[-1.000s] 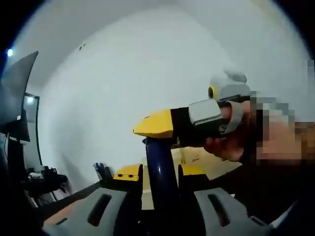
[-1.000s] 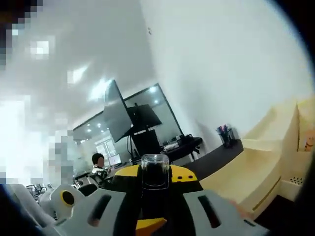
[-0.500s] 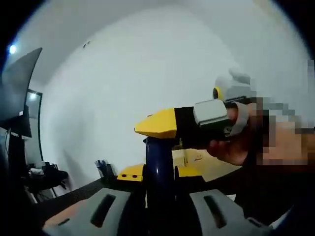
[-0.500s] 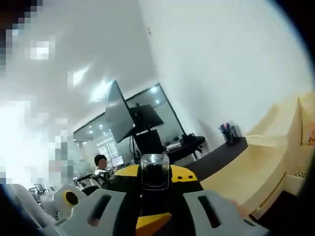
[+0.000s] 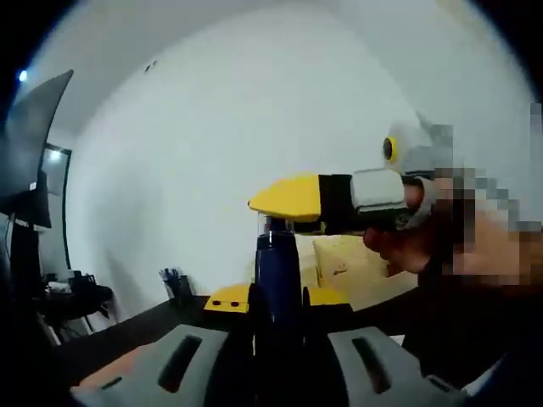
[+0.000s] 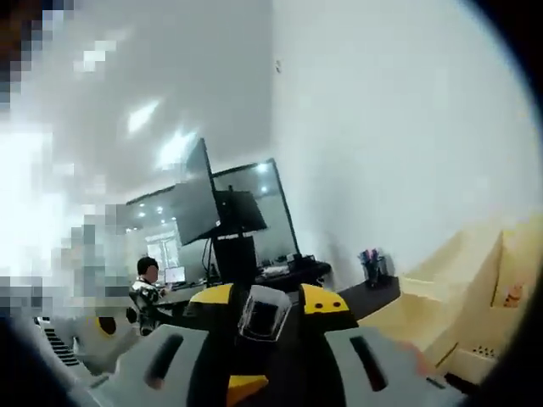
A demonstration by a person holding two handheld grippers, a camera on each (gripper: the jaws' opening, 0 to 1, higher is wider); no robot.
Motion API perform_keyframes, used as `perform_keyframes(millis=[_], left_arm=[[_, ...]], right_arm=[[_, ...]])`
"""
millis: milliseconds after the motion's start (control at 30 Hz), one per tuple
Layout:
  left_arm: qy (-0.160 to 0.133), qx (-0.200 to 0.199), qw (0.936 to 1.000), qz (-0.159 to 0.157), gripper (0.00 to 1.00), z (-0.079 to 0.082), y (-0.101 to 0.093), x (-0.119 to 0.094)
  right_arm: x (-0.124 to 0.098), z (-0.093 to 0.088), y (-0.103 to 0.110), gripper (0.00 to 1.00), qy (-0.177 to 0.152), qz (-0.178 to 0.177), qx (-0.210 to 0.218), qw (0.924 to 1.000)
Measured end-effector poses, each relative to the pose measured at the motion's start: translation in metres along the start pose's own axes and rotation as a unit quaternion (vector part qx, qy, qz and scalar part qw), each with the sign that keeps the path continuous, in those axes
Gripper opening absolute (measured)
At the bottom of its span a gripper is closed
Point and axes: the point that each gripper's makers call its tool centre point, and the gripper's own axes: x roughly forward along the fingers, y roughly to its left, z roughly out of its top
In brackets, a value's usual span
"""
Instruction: Open the drawer, pick up the cosmetic bottles from the table one by one, place them into the drawer, release the gripper, close the drawer, and move the gripper away
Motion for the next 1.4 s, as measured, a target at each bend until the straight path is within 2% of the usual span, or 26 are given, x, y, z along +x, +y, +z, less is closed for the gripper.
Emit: perform_keyframes(millis=[100, 200, 267, 333, 400, 433, 467, 500, 533, 600, 633, 700, 800, 900, 1000, 1100, 1400], left_arm=[[0.003, 0.003, 1.0000, -0.001, 0.18, 0.002, 0.004, 0.002], [0.002, -0.003, 1.0000, -0.004, 0.18, 0.008, 0.010, 0.006], [0.005, -0.007, 0.9999, -0.008, 0.18, 0.009, 0.014, 0.009], [0.008, -0.009, 0.9999, -0.009, 0.18, 0.010, 0.018, 0.013], [0.012, -0.009, 0.9999, -0.008, 0.18, 0.010, 0.024, 0.019], [0.016, -0.012, 0.9997, -0.011, 0.18, 0.010, 0.026, 0.021], [0.020, -0.016, 0.9996, -0.014, 0.18, 0.010, 0.027, 0.023], [0.023, -0.018, 0.9994, -0.016, 0.18, 0.010, 0.029, 0.025], [0.029, -0.017, 0.9992, -0.020, 0.18, 0.009, 0.029, 0.028], [0.042, -0.018, 0.9986, -0.027, 0.18, 0.007, 0.029, 0.034], [0.064, -0.026, 0.9968, -0.041, 0.18, 0.002, 0.023, 0.036], [0.075, -0.026, 0.9954, -0.054, 0.18, 0.001, 0.020, 0.041], [0.094, -0.007, 0.9938, -0.059, 0.18, -0.001, 0.020, 0.049], [0.108, 0.001, 0.9918, -0.067, 0.18, -0.003, 0.019, 0.058], [0.121, 0.010, 0.9900, -0.072, 0.18, -0.005, 0.019, 0.063], [0.127, 0.014, 0.9890, -0.075, 0.18, -0.007, 0.018, 0.066], [0.143, 0.031, 0.9858, -0.083, 0.18, -0.009, 0.018, 0.076]], right_arm=[[-0.012, 0.016, -0.008, 0.26, -0.016, -0.012, -0.023, 0.9995], [-0.025, 0.034, -0.014, 0.28, -0.007, -0.022, -0.091, 0.9956], [-0.034, 0.040, -0.013, 0.28, 0.011, -0.015, -0.133, 0.9909], [-0.044, 0.035, -0.003, 0.28, 0.047, 0.011, -0.183, 0.9819], [-0.056, 0.026, 0.015, 0.28, 0.080, 0.062, -0.237, 0.9662], [-0.061, 0.022, 0.019, 0.28, 0.096, 0.076, -0.243, 0.9623], [-0.069, 0.017, 0.024, 0.28, 0.117, 0.095, -0.264, 0.9526], [-0.072, 0.016, 0.027, 0.31, 0.123, 0.101, -0.275, 0.9482], [-0.075, 0.011, 0.028, 0.34, 0.136, 0.108, -0.280, 0.9443], [-0.077, 0.008, 0.028, 0.36, 0.143, 0.110, -0.282, 0.9424], [-0.077, 0.007, 0.027, 0.38, 0.146, 0.109, -0.284, 0.9414], [-0.080, -0.006, 0.023, 0.49, 0.175, 0.103, -0.295, 0.9337], [-0.087, -0.020, 0.014, 0.52, 0.219, 0.099, -0.307, 0.9209], [-0.089, -0.028, 0.008, 0.58, 0.246, 0.087, -0.312, 0.9135], [-0.088, -0.030, 0.002, 0.62, 0.257, 0.072, -0.313, 0.9113], [-0.090, -0.033, -0.009, 0.68, 0.279, 0.049, -0.318, 0.9050], [-0.094, -0.033, -0.037, 0.72, 0.307, -0.008, -0.322, 0.8955]])
